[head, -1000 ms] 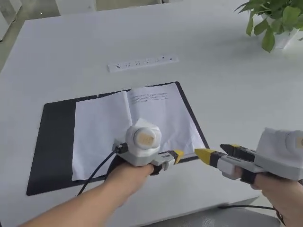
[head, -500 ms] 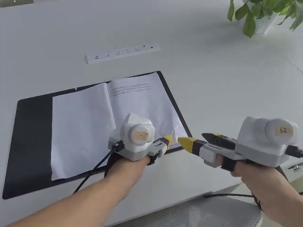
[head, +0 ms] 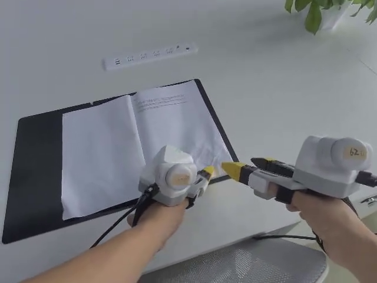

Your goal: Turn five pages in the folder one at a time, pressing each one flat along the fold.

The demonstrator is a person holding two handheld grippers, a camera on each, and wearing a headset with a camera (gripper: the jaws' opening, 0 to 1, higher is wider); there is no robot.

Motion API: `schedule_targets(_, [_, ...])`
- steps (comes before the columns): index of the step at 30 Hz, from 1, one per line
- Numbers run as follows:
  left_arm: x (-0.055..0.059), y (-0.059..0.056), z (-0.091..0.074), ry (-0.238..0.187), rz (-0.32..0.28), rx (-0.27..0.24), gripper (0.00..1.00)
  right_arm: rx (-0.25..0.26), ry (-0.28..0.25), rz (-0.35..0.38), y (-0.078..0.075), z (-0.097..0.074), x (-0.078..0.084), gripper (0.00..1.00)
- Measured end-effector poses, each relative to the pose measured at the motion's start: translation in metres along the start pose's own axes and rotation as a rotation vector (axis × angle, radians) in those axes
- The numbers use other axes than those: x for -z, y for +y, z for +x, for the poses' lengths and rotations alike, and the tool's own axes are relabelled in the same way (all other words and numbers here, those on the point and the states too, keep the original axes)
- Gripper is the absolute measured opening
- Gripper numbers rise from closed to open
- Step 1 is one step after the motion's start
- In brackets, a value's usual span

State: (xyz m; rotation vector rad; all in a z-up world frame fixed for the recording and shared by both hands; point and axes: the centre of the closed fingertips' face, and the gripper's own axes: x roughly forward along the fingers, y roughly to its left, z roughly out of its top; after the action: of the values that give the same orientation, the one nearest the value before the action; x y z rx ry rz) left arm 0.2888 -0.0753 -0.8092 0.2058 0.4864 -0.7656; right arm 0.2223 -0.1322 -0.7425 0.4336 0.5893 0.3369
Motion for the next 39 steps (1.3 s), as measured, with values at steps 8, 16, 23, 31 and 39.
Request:
schedule_targets(8, [0.000,-0.002,0.000,-0.014,0.014,0.007,0.39,-0.001,0.001,0.006,-0.002,0.003,0.000,0.49])
schedule_targets(16, [0.001,0.002,0.001,-0.011,0.024,0.005,0.32,0.002,0.002,0.011,-0.005,0.003,-0.001,0.48])
schedule_targets(23, [0.000,0.003,-0.001,-0.009,0.039,0.004,0.29,-0.002,0.012,0.011,-0.003,0.005,0.002,0.48])
schedule_targets(31, [0.002,0.018,-0.001,0.008,0.133,-0.023,0.05,-0.008,0.021,0.010,-0.002,0.007,0.004,0.48])
schedule_targets(39, [0.001,0.019,-0.001,0.027,0.158,-0.043,0.01,-0.015,0.023,0.019,-0.002,0.011,0.005,0.47])
